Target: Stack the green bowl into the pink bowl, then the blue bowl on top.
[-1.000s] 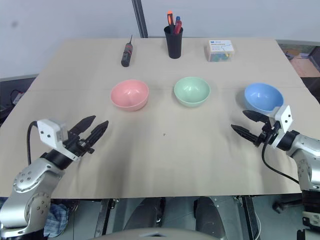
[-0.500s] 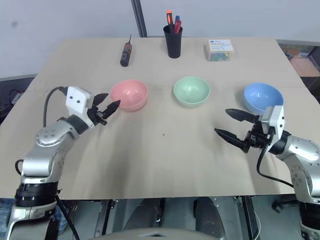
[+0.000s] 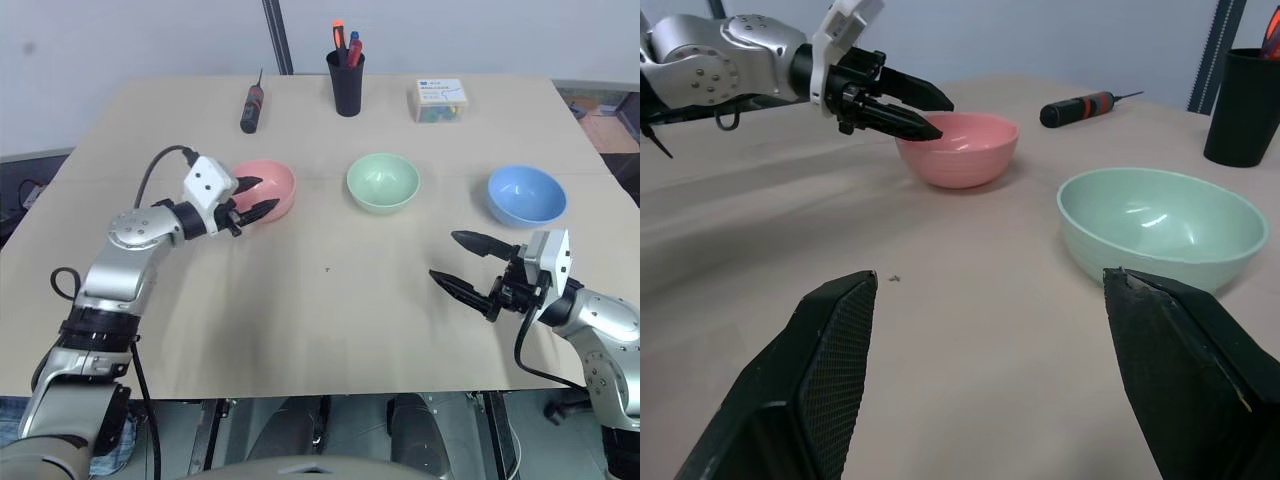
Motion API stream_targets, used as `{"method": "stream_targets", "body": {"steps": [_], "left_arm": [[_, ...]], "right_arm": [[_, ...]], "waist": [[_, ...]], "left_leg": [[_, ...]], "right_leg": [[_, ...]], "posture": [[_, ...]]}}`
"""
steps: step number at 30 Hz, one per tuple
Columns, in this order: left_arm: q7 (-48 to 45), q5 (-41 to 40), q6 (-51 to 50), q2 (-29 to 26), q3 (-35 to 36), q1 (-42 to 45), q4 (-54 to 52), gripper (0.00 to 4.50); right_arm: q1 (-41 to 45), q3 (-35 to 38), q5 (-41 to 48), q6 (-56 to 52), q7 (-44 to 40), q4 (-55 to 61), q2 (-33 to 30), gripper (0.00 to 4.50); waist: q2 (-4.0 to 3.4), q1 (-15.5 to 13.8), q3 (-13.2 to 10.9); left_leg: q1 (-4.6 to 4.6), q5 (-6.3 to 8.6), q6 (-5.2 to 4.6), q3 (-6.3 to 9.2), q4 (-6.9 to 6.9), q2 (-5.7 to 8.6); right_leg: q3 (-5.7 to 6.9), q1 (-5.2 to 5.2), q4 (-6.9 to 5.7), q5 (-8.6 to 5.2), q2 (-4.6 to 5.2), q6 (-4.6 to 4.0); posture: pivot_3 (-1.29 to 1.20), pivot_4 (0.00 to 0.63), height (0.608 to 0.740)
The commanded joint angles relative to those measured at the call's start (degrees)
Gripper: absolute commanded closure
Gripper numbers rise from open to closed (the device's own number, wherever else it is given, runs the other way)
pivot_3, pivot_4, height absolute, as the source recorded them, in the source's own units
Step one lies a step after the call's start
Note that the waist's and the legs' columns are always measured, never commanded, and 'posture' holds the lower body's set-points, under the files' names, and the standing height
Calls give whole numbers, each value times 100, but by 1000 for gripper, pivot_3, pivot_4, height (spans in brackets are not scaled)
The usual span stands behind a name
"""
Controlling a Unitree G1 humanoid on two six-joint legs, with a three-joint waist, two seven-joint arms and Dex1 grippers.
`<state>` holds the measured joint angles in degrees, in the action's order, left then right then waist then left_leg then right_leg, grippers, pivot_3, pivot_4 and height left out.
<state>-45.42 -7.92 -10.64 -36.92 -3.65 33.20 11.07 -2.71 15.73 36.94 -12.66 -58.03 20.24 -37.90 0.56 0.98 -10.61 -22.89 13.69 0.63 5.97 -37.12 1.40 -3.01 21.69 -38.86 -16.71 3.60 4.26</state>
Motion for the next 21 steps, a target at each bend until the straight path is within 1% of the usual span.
{"method": "stream_targets", "body": {"steps": [1,5,11,12,13,14,15,16,17,18,21], "left_arm": [[-178,228,211,-3,-173,294,185,1910],[-315,456,238,11,-377,525,484,1910],[-581,591,340,42,-507,751,901,1910],[-600,610,354,46,-517,770,969,2420],[-621,635,373,48,-525,790,1028,2700],[-639,658,408,48,-532,810,1083,3134],[-651,667,431,53,-527,827,1130,3422],[-663,681,465,55,-525,840,1174,3932],[-676,701,500,56,-526,849,1211,4336],[-689,739,544,52,-543,861,1261,4446],[-739,797,626,68,-572,898,1310,4446]], "right_arm": [[-19,151,-46,215,22,126,-5,725],[-9,133,-93,289,23,65,14,725],[6,131,-136,376,6,-21,9,725],[4,130,-144,391,0,-31,12,725],[-3,133,-148,401,-5,-39,11,725],[-12,139,-148,410,-9,-47,8,725],[-26,151,-147,423,-17,-58,2,725],[-40,162,-148,434,-25,-68,-5,725],[-55,174,-149,447,-36,-78,-12,725],[-66,184,-149,453,-44,-86,-17,725],[-73,191,-155,471,-58,-116,-25,725]], "waist": [[0,-2,0],[0,-3,0],[0,1,0],[0,2,0],[0,4,0],[0,4,0],[0,5,0],[0,2,0],[0,1,0],[0,1,0],[0,0,0]], "left_leg": [[0,0,0,1,-1,0],[-1,0,0,1,-2,1],[-1,0,0,1,-3,1],[-1,0,0,2,-3,1],[-1,0,0,1,-3,1],[-1,0,0,1,-4,1],[-1,0,0,1,-4,1],[-1,0,0,2,-4,1],[-1,0,0,3,-4,1],[-1,0,0,3,-5,1],[-1,0,0,2,-6,1]], "right_leg": [[1,0,-1,0,0,0],[1,-1,-1,0,0,0],[1,0,-2,0,-1,1],[1,-1,-2,0,-1,1],[1,-1,-2,0,-1,1],[1,-1,-3,0,-1,0],[1,0,-3,0,-1,1],[1,0,-4,0,-1,0],[2,0,-4,0,-1,1],[2,-1,-4,0,-1,1],[2,-1,-4,0,-1,1]], "posture": [[0,150,740],[0,150,740],[0,150,740],[0,150,740],[0,150,740],[0,150,740],[0,150,740],[0,150,740],[0,150,740],[0,150,740],[0,150,740]]}}
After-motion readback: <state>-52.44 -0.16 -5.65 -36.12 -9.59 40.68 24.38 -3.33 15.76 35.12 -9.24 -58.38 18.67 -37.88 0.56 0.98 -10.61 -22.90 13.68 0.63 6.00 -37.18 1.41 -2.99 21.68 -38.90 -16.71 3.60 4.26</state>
